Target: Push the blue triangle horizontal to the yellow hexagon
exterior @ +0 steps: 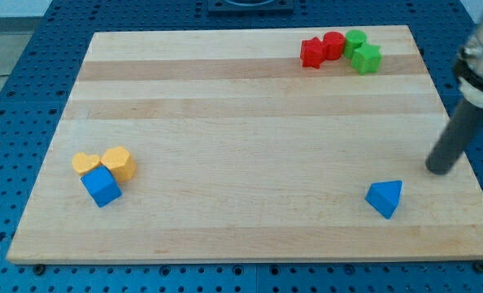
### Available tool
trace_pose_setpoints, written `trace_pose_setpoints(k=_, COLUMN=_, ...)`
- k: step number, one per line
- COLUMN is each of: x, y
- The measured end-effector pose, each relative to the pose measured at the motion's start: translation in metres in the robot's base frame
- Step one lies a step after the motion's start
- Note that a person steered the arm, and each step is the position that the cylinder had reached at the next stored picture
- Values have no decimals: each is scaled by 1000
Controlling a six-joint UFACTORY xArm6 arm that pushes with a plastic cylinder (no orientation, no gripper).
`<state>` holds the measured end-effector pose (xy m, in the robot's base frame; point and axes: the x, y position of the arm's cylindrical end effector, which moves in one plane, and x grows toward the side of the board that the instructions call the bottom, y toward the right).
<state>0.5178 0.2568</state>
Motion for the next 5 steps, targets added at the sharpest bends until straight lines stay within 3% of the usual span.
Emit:
trace_pose_setpoints(k=1, x=32, y=-37)
trace_pose_setpoints(k=2, x=43, y=-121)
trace_pose_setpoints(k=3, x=67, y=-134)
trace_pose_setpoints(k=5, x=64, y=-211)
